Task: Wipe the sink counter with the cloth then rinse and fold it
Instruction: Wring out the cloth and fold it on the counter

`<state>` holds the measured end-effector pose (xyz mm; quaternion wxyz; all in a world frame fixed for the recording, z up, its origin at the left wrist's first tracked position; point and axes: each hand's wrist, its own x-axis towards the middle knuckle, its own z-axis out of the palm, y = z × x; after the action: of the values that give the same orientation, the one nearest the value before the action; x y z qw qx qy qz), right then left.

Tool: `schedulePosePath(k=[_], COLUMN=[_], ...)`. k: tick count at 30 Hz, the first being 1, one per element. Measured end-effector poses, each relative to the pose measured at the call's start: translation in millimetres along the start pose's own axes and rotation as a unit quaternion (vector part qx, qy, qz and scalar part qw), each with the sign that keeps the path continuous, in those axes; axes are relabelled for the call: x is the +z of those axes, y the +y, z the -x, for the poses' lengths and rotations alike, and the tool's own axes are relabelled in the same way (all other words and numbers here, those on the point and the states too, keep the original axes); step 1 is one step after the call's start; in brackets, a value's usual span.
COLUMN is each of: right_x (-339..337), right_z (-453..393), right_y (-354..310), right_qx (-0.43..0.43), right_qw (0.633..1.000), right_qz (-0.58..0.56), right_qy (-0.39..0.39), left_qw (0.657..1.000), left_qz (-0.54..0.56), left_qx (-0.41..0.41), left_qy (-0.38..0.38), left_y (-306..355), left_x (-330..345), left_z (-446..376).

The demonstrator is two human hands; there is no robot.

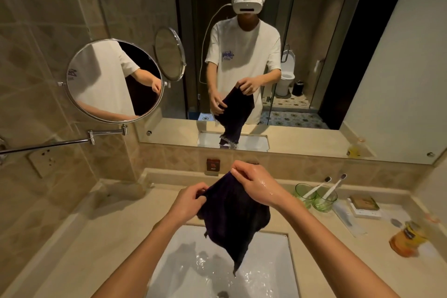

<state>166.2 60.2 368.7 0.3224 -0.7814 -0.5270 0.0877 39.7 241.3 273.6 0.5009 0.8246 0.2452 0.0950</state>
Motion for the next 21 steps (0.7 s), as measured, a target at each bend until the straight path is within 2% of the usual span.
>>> schedulePosePath(k=[4, 11, 15, 18, 21], right_x=[-16.6, -42.3, -48.5, -49.8, -50.9], right_z=[0.0, 13.2, 24.8, 35.1, 46.2], right_y=[1.9, 20.0, 36.1, 47.6, 61.1], right_qx=[0.003, 0.044, 0.045, 0.062, 0.082], right_qw=[1.0, 0.999, 0.999, 0.997, 0.986], right_qz=[0.009, -0.002, 0.012, -0.038, -0.137], right_qy=[-0.001, 0.025, -0.003, -0.021, -0.052], left_qw=[1.0, 0.993, 0.989, 0.987, 0.983], left_qz=[0.017, 0.11, 0.141, 0.156, 0.167], left_qx=[0.017, 0.02, 0.019, 0.034, 0.061], left_qy=[0.004, 0.04, 0.03, 0.034, 0.054], left_y=[-11.2, -4.5, 19.0, 37.4, 58.2], left_x=[-23.1, -58.5, -75.5, -86.0, -92.2], left_z=[4.0, 5.5, 4.4, -0.4, -4.9])
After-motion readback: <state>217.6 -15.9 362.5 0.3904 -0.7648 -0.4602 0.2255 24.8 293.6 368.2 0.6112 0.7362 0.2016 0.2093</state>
